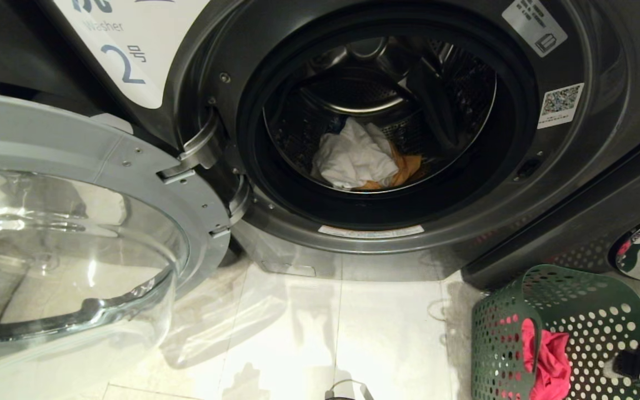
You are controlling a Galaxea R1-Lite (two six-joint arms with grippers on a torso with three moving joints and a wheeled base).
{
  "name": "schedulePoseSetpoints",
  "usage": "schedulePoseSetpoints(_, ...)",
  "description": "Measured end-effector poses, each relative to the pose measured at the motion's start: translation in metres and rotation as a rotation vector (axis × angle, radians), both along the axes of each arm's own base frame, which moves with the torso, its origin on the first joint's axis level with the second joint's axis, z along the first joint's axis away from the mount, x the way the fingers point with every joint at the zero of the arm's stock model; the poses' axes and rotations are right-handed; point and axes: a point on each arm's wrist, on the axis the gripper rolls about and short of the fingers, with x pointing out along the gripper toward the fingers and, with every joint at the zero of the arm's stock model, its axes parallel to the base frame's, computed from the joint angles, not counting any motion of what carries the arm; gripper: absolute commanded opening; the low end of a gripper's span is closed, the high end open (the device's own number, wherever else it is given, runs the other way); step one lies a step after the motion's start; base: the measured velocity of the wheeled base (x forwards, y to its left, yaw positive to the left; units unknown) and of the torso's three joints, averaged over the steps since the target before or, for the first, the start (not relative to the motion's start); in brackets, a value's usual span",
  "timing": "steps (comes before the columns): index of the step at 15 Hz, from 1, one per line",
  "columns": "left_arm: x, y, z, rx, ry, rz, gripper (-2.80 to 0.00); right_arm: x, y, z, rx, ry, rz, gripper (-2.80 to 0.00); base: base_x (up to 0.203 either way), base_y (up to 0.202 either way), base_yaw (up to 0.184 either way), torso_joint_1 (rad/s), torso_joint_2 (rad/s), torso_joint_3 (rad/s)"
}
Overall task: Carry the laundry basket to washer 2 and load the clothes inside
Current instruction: Place the clothes into the washing machine
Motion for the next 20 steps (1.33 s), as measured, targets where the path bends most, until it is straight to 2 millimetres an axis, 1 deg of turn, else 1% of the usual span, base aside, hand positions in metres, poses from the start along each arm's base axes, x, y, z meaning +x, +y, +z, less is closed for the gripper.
schedulePoseSetpoints(1, 0.000, 0.000, 0.000, 0.000, 0.000, 0.000, -2.80, -0.005, -0.019, -0.002, 0.007, 0.015, -0.118, -2.80, 0.000, 0.000, 0.000, 0.000, 0.00, 0.000)
schedulePoseSetpoints(3, 0.000, 0.000, 0.000, 0.000, 0.000, 0.000, -2.80, -0.011, -0.047, -0.009, 0.024, 0.041, -0.294, -2.80, 0.000, 0.000, 0.000, 0.000, 0.00, 0.000)
schedulePoseSetpoints(5, 0.000, 0.000, 0.000, 0.000, 0.000, 0.000, -2.80, -0.005, -0.070, -0.019, 0.045, 0.043, -0.407, -2.80, 0.000, 0.000, 0.000, 0.000, 0.00, 0.000)
schedulePoseSetpoints(6, 0.000, 0.000, 0.000, 0.000, 0.000, 0.000, -2.80, 0.000, -0.081, -0.028, 0.054, 0.045, -0.449, -2.80, 0.000, 0.000, 0.000, 0.000, 0.00, 0.000)
schedulePoseSetpoints(7, 0.000, 0.000, 0.000, 0.000, 0.000, 0.000, -2.80, 0.007, -0.093, -0.040, 0.064, 0.053, -0.487, 0.00, 0.000, 0.000, 0.000, 0.000, 0.00, 0.000)
schedulePoseSetpoints(9, 0.000, 0.000, 0.000, 0.000, 0.000, 0.000, -2.80, 0.020, -0.115, -0.069, 0.095, 0.065, -0.522, 0.00, 0.000, 0.000, 0.000, 0.000, 0.00, 0.000)
schedulePoseSetpoints(11, 0.000, 0.000, 0.000, 0.000, 0.000, 0.000, -2.80, 0.037, -0.135, -0.102, 0.141, 0.049, -0.497, 0.00, 0.000, 0.000, 0.000, 0.000, 0.00, 0.000)
schedulePoseSetpoints(13, 0.000, 0.000, 0.000, 0.000, 0.000, 0.000, -2.80, 0.055, -0.151, -0.139, 0.192, 0.020, -0.404, 0.00, 0.000, 0.000, 0.000, 0.000, 0.00, 0.000)
schedulePoseSetpoints(15, 0.000, 0.000, 0.000, 0.000, 0.000, 0.000, -2.80, 0.073, -0.158, -0.172, 0.221, -0.025, -0.297, 0.00, 0.000, 0.000, 0.000, 0.000, 0.00, 0.000)
schedulePoseSetpoints(16, 0.000, 0.000, 0.000, 0.000, 0.000, 0.000, -2.80, 0.086, -0.158, -0.186, 0.226, -0.065, -0.227, 0.00, 0.000, 0.000, 0.000, 0.000, 0.00, 0.000)
schedulePoseSetpoints(17, 0.000, 0.000, 0.000, 0.000, 0.000, 0.000, -2.80, 0.099, -0.153, -0.194, 0.224, -0.098, -0.155, 0.00, 0.000, 0.000, 0.000, 0.000, 0.00, 0.000)
schedulePoseSetpoints(20, 0.000, 0.000, 0.000, 0.000, 0.000, 0.000, -2.80, 0.129, -0.124, -0.211, 0.208, -0.106, 0.000, 0.00, 0.000, 0.000, 0.000, 0.000, 0.00, 0.000)
